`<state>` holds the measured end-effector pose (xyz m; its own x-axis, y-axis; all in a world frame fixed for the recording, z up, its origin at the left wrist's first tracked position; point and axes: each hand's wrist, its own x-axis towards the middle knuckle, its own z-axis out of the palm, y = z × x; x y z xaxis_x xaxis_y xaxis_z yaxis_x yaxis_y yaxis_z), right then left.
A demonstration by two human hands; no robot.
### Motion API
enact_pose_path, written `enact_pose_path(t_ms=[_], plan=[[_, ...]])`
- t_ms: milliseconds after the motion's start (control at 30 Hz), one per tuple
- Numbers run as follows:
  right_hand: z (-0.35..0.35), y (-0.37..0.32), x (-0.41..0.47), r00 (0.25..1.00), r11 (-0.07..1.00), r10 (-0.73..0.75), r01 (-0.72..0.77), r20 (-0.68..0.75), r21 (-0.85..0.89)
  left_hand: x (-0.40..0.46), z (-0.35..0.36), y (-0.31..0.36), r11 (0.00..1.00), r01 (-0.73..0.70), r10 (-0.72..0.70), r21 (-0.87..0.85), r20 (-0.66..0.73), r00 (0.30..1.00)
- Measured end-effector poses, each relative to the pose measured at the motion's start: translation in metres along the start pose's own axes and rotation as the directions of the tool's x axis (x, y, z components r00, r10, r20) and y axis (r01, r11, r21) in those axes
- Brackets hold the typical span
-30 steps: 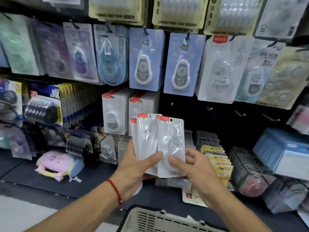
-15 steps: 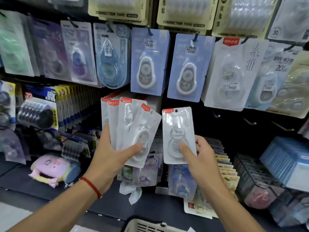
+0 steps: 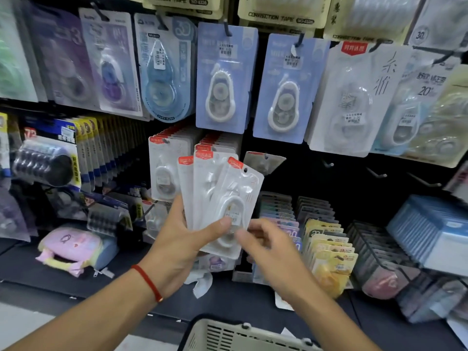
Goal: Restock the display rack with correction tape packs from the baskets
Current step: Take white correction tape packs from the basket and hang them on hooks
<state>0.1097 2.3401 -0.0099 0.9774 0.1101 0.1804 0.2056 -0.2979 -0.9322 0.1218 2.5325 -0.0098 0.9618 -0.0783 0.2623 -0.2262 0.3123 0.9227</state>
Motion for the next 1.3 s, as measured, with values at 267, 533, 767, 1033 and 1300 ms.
enact_pose_path(t_ms=[267, 533, 767, 1033, 1300], plan=[[-0.006, -0.002, -0.001, 0.982, 0.97, 0.021, 0.025, -0.186, 0.243, 0.006, 0.006, 0.005, 0.998, -0.001, -0.001, -0.06, -0.045, 0.999], [-0.022, -0.003, 0.006, 0.953, 0.974, 0.029, 0.04, -0.301, 0.222, 0.011, -0.006, 0.005, 0.969, -0.167, 0.199, 0.18, -0.177, 0.964], [-0.021, -0.011, 0.008, 0.949, 0.957, -0.016, 0.106, -0.314, 0.27, 0.011, -0.005, 0.008, 0.964, -0.173, 0.211, 0.201, -0.187, 0.959], [-0.017, -0.011, 0.005, 0.917, 0.969, -0.011, 0.107, -0.398, 0.221, 0.011, -0.003, 0.007, 0.957, -0.214, 0.25, 0.196, -0.188, 0.95], [-0.019, -0.004, 0.004, 0.973, 0.977, 0.105, -0.14, -0.207, -0.163, 0.006, 0.007, 0.004, 0.991, -0.065, 0.08, 0.115, -0.13, 0.988]])
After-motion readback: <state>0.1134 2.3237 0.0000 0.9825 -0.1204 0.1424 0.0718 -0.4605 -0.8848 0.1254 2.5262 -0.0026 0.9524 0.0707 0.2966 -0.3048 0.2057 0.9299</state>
